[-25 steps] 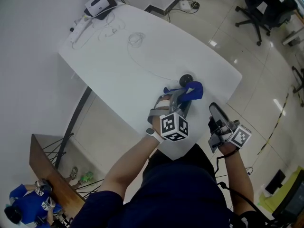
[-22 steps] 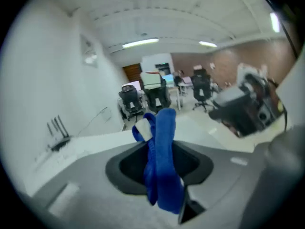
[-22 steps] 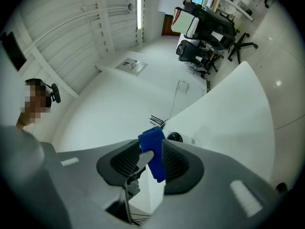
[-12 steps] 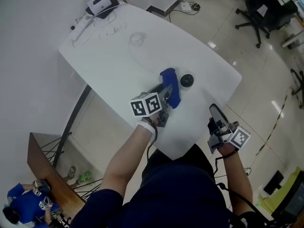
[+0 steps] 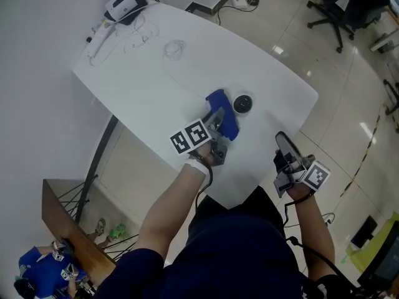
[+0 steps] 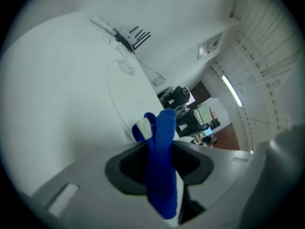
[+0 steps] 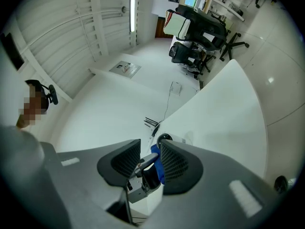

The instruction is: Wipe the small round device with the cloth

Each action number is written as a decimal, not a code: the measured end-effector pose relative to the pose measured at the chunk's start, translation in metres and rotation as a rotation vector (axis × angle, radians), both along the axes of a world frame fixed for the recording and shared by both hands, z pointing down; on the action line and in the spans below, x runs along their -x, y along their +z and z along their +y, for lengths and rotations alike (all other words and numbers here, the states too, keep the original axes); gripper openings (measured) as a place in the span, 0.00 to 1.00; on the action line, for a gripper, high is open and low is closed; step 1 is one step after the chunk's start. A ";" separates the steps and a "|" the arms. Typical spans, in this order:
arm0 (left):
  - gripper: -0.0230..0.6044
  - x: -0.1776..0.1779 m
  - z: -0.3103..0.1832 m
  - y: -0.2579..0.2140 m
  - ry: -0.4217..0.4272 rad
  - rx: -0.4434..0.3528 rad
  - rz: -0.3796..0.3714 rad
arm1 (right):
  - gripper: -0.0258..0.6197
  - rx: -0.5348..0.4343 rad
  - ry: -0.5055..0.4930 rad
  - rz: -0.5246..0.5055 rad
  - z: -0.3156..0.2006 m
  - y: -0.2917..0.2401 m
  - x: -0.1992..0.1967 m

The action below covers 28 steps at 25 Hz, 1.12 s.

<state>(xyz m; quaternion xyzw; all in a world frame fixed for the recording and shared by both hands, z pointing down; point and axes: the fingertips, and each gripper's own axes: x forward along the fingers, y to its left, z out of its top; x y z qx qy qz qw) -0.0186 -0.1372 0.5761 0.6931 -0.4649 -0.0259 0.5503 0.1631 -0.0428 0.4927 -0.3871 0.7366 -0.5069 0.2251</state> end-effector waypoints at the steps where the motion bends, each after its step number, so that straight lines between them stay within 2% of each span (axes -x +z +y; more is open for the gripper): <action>1: 0.28 -0.001 0.000 -0.010 0.002 -0.029 -0.010 | 0.25 -0.003 0.000 0.001 -0.001 -0.001 -0.001; 3: 0.28 -0.005 0.002 -0.030 0.044 -0.114 -0.091 | 0.25 -0.007 0.001 0.002 -0.001 -0.003 -0.001; 6: 0.28 -0.015 0.010 -0.058 0.193 -0.329 -0.375 | 0.25 -0.017 -0.005 -0.002 0.001 -0.006 0.004; 8: 0.28 -0.027 0.017 -0.071 0.318 -0.525 -0.559 | 0.25 -0.031 -0.016 0.005 0.002 -0.010 0.009; 10: 0.28 -0.044 0.028 -0.075 0.449 -0.705 -0.695 | 0.25 -0.039 -0.023 0.024 0.003 -0.014 0.013; 12: 0.28 -0.062 0.042 -0.074 0.601 -0.858 -0.839 | 0.25 -0.036 -0.025 0.033 0.004 -0.016 0.015; 15: 0.28 -0.084 0.062 -0.067 0.840 -1.088 -1.094 | 0.25 -0.025 -0.020 0.033 0.006 -0.011 0.012; 16: 0.28 -0.089 0.068 -0.064 0.908 -1.145 -1.149 | 0.25 -0.021 -0.018 0.032 0.006 -0.009 0.010; 18: 0.28 -0.095 0.080 -0.056 1.008 -1.205 -1.197 | 0.25 -0.012 -0.018 0.013 0.006 -0.005 0.009; 21: 0.28 -0.099 0.089 -0.037 1.099 -1.216 -1.236 | 0.25 0.004 -0.002 0.020 0.002 0.002 0.003; 25: 0.28 -0.102 0.085 -0.004 1.202 -1.166 -1.312 | 0.25 0.016 -0.008 0.020 -0.005 0.010 0.002; 28: 0.28 -0.104 0.081 0.009 1.214 -1.103 -1.295 | 0.25 0.012 -0.019 0.027 -0.007 0.011 0.003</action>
